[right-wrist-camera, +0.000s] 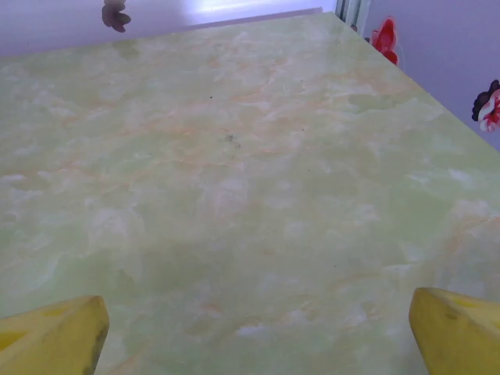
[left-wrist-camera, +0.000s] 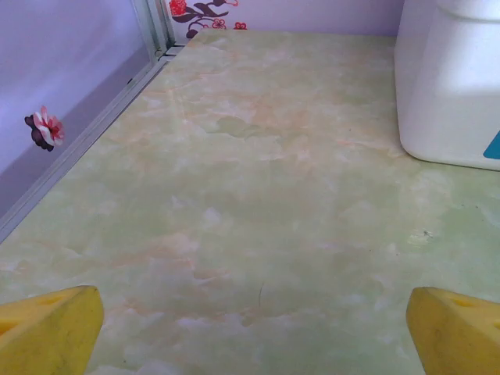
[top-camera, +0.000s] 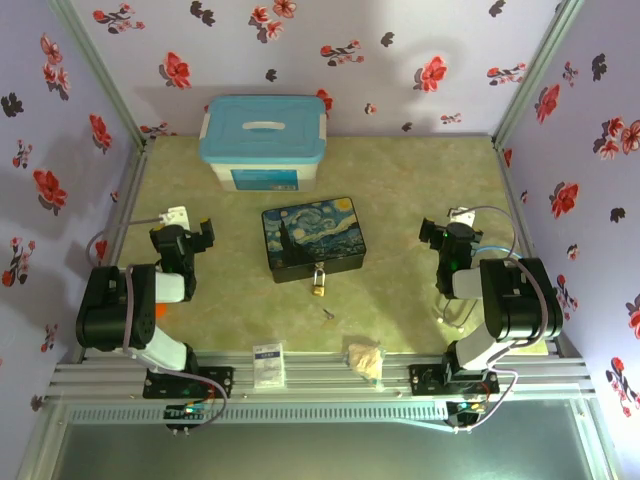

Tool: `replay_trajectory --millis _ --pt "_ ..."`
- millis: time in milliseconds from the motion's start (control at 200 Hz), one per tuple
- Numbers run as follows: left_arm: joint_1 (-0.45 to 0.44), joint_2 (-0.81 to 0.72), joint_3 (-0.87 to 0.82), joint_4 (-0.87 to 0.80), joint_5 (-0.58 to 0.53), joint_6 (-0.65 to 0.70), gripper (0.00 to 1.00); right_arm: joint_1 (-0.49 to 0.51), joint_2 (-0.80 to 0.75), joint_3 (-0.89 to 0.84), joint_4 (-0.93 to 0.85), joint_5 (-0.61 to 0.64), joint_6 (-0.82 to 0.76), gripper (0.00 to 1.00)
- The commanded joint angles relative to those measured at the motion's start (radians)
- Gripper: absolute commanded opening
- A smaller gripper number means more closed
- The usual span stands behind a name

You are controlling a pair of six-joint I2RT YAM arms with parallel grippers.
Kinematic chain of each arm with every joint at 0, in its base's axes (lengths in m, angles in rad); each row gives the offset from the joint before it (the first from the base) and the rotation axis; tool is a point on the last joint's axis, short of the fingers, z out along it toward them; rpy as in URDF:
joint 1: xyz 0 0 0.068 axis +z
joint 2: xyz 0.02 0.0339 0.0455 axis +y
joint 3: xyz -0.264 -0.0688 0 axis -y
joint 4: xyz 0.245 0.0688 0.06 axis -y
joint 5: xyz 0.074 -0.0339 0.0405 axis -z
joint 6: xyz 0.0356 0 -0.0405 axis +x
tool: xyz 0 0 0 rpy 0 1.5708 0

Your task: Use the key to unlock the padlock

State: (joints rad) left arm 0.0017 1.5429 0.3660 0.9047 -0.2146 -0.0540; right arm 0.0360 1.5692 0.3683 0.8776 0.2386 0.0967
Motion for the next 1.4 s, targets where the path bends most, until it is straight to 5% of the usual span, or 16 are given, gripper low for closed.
replay_trajectory --millis 0,1395 --pt "-0.005 0.002 0.011 0.017 0.007 -0.003 1.00 -0.008 -0.007 0.016 0.016 -0.010 -0.006 0.99" --pt "-0.005 -0.039 -0.003 0.013 0.017 0.000 1.00 -0.008 -0.042 0.001 0.022 0.006 -0.001 0.99"
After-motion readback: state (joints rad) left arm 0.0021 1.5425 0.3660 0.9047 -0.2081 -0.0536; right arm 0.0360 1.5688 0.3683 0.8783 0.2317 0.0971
